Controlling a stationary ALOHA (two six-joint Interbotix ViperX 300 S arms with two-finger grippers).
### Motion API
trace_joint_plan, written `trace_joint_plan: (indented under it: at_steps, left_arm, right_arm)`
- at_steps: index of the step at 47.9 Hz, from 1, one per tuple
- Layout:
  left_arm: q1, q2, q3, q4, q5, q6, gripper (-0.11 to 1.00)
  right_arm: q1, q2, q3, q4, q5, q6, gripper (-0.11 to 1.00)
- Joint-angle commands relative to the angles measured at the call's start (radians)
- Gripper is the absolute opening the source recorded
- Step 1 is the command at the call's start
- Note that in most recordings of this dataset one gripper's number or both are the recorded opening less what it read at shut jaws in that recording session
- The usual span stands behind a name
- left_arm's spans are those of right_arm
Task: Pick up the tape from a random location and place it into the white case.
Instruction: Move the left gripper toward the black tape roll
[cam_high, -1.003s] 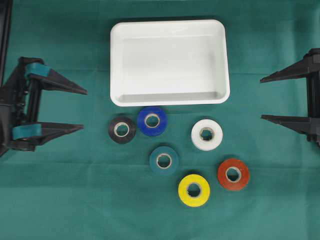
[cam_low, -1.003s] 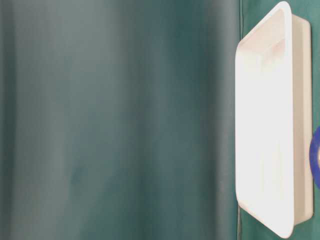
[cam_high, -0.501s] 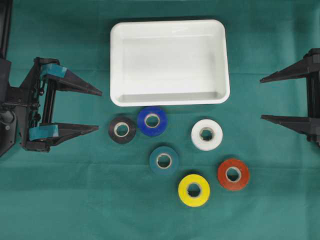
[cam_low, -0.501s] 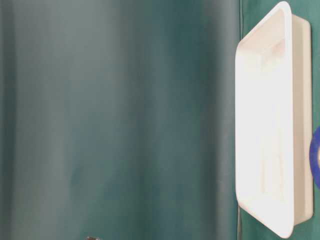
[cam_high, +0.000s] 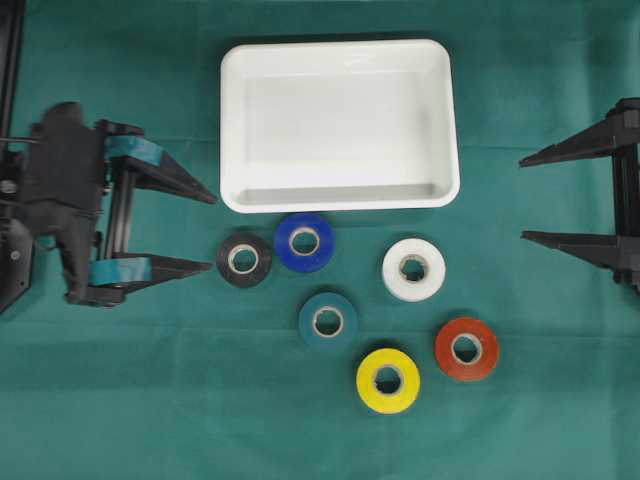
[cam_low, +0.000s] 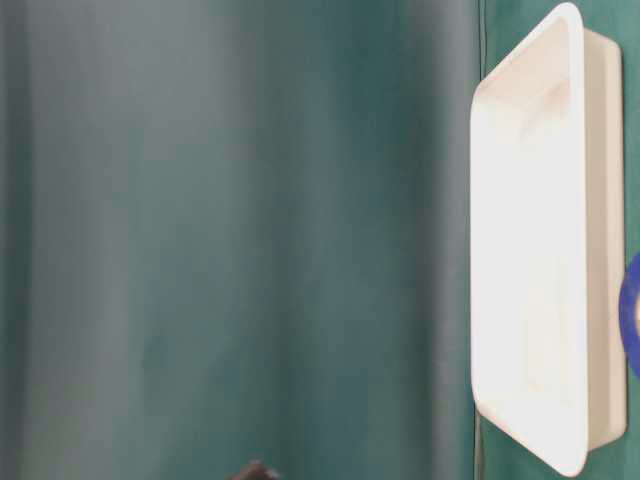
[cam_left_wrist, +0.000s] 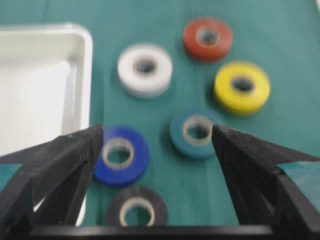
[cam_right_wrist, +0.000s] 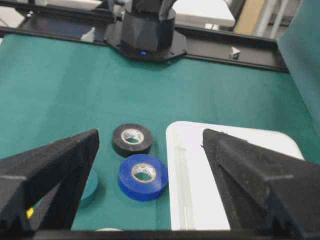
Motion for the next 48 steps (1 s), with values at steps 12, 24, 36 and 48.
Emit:
trace_joint_plan:
  at_steps: [12, 24, 36, 48]
  left_arm:
    - [0.006, 0.129, -0.184, -0.002, 0.310, -0.005, 1.00]
    - [0.008, 0.209, -0.270, 0.003, 0.485, -0.005, 1.00]
    - [0.008, 0.219, -0.282, 0.003, 0.503, -0.005, 1.00]
    - [0.008, 0.219, -0.281, 0.003, 0.503, -0.005, 1.00]
  right_arm:
    - [-0.002, 0.006, -0.029, 0.002, 0.005, 0.002, 0.92]
    - [-0.002, 0.006, -0.029, 0.003, 0.011, 0.002, 0.92]
    - [-0.002, 0.009, -0.028, 0.003, 0.012, 0.002, 0.92]
    - [-0.002, 0.009, -0.029, 0.003, 0.017, 0.002, 0.92]
